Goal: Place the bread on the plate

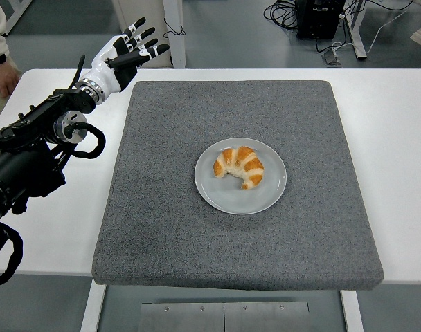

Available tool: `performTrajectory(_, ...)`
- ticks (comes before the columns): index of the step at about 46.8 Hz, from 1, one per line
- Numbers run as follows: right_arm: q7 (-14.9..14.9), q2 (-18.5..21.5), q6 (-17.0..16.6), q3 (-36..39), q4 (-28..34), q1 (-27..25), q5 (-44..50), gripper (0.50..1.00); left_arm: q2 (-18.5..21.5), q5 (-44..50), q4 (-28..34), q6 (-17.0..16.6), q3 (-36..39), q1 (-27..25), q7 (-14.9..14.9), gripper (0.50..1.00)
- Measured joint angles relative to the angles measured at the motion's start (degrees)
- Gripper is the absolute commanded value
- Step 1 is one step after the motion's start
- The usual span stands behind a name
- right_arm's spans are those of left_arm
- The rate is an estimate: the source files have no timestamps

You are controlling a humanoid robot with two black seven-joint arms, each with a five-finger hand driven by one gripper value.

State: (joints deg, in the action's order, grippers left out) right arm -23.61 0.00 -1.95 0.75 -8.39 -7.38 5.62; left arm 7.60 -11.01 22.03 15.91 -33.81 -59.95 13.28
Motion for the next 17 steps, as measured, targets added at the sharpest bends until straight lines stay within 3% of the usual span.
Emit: performTrajectory(17, 0.0, 0.0, -0.1, -0.1, 0.0, -0.4, 0.0, 1.000, 0.8, -0.2, -1.5, 0.1, 0.5, 1.0, 1.7, 0.981)
